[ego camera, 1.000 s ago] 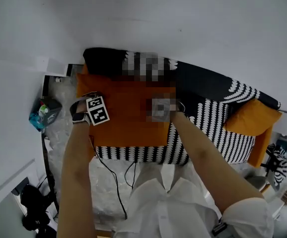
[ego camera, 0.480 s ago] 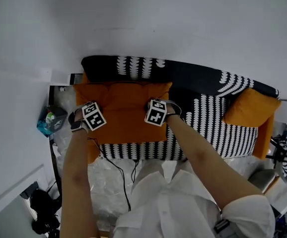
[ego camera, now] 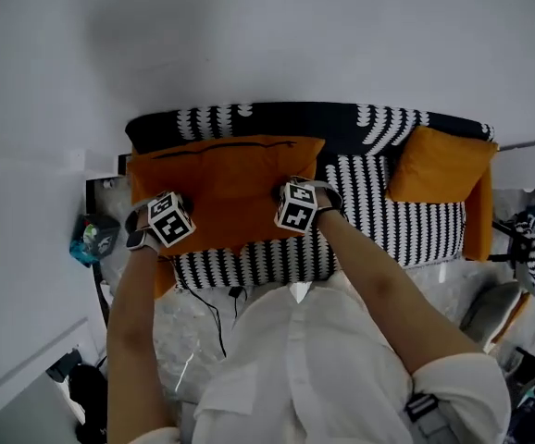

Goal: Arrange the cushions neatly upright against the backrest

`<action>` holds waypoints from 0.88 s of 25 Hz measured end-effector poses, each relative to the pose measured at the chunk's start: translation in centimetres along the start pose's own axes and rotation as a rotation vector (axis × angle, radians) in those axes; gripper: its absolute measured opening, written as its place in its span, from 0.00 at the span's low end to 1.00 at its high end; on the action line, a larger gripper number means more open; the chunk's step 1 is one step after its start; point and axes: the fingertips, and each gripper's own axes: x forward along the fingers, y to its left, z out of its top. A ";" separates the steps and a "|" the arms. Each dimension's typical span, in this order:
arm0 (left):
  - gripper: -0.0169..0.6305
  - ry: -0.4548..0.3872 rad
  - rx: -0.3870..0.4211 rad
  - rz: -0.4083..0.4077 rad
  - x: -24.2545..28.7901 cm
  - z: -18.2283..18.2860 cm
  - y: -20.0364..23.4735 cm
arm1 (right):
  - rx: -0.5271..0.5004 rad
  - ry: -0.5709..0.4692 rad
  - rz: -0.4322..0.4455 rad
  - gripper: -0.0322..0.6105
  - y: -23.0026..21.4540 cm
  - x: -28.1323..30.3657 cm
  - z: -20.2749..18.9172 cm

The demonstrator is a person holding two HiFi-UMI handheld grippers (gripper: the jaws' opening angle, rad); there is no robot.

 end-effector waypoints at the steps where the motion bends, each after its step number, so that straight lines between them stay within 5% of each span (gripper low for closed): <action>1: 0.06 -0.016 0.013 -0.001 0.0 2.0 -0.6 | 0.002 0.007 -0.023 0.07 -0.6 -1.2 -1.7; 13: 0.06 -0.184 0.036 -0.027 7.4 28.7 -4.6 | 0.072 0.131 -0.224 0.07 -10.7 -12.0 -26.0; 18: 0.06 -0.217 0.009 0.034 10.8 34.7 -3.5 | 0.073 0.158 -0.294 0.08 -14.7 -12.7 -31.6; 22: 0.06 -0.204 -0.010 0.086 13.7 35.5 -3.1 | 0.042 0.167 -0.320 0.08 -15.2 -10.9 -33.7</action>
